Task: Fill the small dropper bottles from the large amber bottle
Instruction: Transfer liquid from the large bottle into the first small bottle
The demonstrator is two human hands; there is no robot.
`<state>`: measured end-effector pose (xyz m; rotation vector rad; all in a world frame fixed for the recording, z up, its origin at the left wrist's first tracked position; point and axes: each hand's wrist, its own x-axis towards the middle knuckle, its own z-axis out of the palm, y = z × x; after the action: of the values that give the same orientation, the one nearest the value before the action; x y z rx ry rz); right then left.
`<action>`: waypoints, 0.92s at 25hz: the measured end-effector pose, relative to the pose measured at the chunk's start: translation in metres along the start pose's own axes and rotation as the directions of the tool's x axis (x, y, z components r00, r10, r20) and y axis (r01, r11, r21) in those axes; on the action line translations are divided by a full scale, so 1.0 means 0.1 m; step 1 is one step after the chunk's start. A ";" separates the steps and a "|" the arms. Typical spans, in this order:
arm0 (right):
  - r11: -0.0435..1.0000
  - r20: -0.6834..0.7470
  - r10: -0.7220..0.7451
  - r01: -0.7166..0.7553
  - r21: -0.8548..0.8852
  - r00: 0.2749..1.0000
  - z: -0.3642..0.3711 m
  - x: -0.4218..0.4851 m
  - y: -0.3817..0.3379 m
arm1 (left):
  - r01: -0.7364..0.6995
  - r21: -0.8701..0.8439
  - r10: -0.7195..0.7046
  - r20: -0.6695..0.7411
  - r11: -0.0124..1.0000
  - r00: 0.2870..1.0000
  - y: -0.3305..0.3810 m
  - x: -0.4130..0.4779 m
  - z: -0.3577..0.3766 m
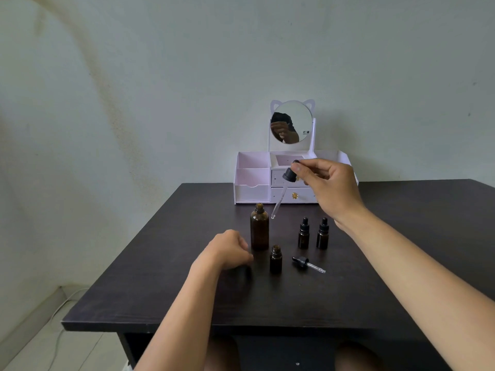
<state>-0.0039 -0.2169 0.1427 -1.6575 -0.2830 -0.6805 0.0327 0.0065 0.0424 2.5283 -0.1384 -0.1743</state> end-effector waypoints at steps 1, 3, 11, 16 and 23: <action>1.000 0.001 -0.013 0.013 -0.006 1.000 0.04 0.04 0.00 | 0.036 0.012 -0.035 -0.013 0.999 0.999 -0.01 0.07 -0.01; 0.999 0.000 -0.045 0.045 -0.018 0.999 0.11 0.12 0.00 | 0.023 0.000 -0.023 -0.019 1.000 1.000 -0.01 0.17 0.00; 0.993 0.015 -0.102 0.103 -0.061 0.995 0.34 0.30 0.12 | -0.166 0.038 0.170 -0.239 0.985 0.956 -0.16 0.29 0.28; 0.989 0.036 -0.118 0.120 -0.081 0.992 0.42 0.30 0.17 | -0.191 0.055 0.199 -0.262 0.980 0.944 -0.19 0.31 0.30; 0.967 0.120 0.034 -0.003 -0.255 0.992 0.51 0.22 0.51 | -0.201 0.065 0.211 -0.268 0.977 0.940 -0.20 0.31 0.31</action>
<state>0.0553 -0.1833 0.1101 -1.9497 -0.2771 -0.6202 0.0602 0.0013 0.0032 2.5242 -0.2963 0.2635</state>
